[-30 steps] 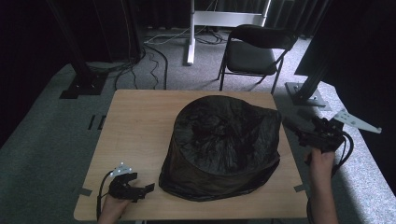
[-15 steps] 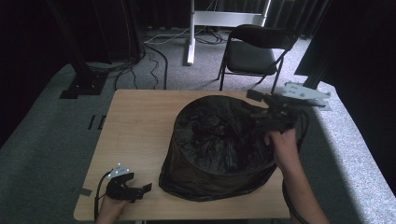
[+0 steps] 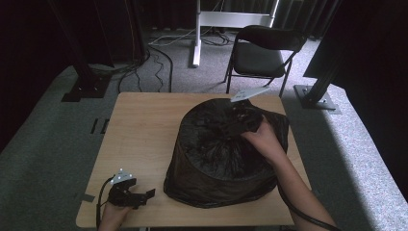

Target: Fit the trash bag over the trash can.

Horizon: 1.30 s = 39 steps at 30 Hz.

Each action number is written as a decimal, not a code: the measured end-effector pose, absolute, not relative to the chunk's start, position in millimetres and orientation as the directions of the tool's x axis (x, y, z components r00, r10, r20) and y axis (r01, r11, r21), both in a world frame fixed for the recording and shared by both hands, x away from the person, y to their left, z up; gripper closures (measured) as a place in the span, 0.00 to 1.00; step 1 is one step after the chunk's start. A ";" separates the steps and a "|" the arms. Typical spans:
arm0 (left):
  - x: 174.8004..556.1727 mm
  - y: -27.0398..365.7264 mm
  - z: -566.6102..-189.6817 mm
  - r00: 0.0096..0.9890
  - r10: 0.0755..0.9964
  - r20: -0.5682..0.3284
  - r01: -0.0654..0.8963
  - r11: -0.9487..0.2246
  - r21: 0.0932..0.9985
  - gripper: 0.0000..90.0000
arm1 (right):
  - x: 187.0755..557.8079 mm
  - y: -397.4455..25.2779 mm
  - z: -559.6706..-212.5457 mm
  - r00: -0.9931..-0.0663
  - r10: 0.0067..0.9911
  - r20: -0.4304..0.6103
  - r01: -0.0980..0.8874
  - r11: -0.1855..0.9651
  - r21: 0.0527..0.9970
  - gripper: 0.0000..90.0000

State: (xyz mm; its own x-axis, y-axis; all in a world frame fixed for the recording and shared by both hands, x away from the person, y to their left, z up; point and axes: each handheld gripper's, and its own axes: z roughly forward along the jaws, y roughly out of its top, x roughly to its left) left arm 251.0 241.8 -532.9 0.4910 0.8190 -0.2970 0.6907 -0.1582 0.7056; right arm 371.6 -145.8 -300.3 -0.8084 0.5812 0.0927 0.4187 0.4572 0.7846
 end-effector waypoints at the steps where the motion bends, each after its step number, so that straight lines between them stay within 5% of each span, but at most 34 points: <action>1: 251.1 241.9 -533.0 0.490 0.822 -0.292 0.689 -0.160 0.707 0.01 | 373.9 -142.6 -304.4 -0.811 0.578 0.090 0.436 0.495 0.751 0.17; 18: 251.7 240.6 -533.6 0.489 0.820 -0.299 0.695 -0.159 0.702 0.01 | 395.2 -107.6 -356.0 -0.847 0.525 0.086 0.524 0.793 0.312 0.17; 28: 251.4 240.0 -532.9 0.491 0.819 -0.295 0.691 -0.160 0.705 0.01 | 394.3 -104.0 -371.0 -0.865 0.496 0.076 0.501 0.843 0.198 0.17; 39: 251.0 242.9 -531.5 0.480 0.826 -0.296 0.686 -0.143 0.713 0.01 | 397.7 -132.5 -317.2 -0.795 0.602 0.076 0.545 0.654 0.525 0.17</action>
